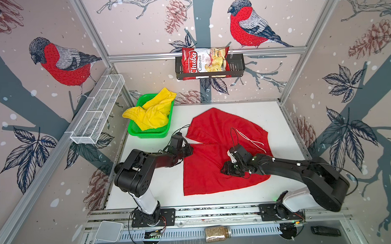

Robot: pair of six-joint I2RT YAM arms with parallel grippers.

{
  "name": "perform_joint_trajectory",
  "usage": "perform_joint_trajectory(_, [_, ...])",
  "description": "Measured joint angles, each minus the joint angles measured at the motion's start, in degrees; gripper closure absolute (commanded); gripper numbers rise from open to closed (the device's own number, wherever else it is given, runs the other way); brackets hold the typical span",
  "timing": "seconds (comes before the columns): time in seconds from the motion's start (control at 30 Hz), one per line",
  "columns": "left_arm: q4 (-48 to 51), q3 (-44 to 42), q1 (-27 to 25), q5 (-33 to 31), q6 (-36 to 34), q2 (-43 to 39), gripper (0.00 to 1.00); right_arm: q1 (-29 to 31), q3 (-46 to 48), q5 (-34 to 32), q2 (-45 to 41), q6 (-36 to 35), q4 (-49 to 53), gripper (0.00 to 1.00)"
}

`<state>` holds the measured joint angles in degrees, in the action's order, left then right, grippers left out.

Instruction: Fold and stack the shorts

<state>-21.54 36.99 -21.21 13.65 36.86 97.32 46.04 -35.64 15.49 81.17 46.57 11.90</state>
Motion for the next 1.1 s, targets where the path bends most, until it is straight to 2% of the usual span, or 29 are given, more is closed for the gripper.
perform_joint_trajectory(0.1, [0.83,0.00,0.39,-0.50,-0.96,-0.79,0.76,-3.69,-0.24,1.25,-3.96,0.00,3.96,0.41])
perform_joint_trajectory(0.27, [3.26,0.85,0.39,-1.40,-1.90,-7.26,0.75,-17.03,-1.92,4.96,-11.56,-0.87,4.31,0.41])
perform_joint_trajectory(0.43, [2.86,1.46,-1.68,-0.15,-1.97,-10.84,0.77,-27.61,-1.27,8.52,-9.31,-3.96,3.13,0.41])
perform_joint_trajectory(0.57, [0.70,1.92,-4.39,1.18,-1.14,-7.28,0.81,-32.41,2.60,9.07,-5.25,-6.29,3.91,0.42])
perform_joint_trajectory(0.7, [-0.11,1.68,-4.83,0.59,0.68,-1.66,0.85,-34.97,5.44,9.55,-5.77,-7.65,4.17,0.41])
perform_joint_trajectory(0.83, [-0.04,-0.35,-4.42,-1.25,1.46,-0.50,0.87,-35.41,7.21,7.32,-8.61,-7.63,5.09,0.40])
perform_joint_trajectory(0.97, [-0.11,-4.07,-3.21,-3.26,1.70,-3.61,0.85,-34.36,9.51,5.44,-12.46,-6.97,5.55,0.38])
perform_joint_trajectory(1.1, [2.71,-5.90,-2.84,-3.76,1.46,-9.03,0.76,-32.04,5.29,2.08,-15.39,-5.92,14.34,0.38])
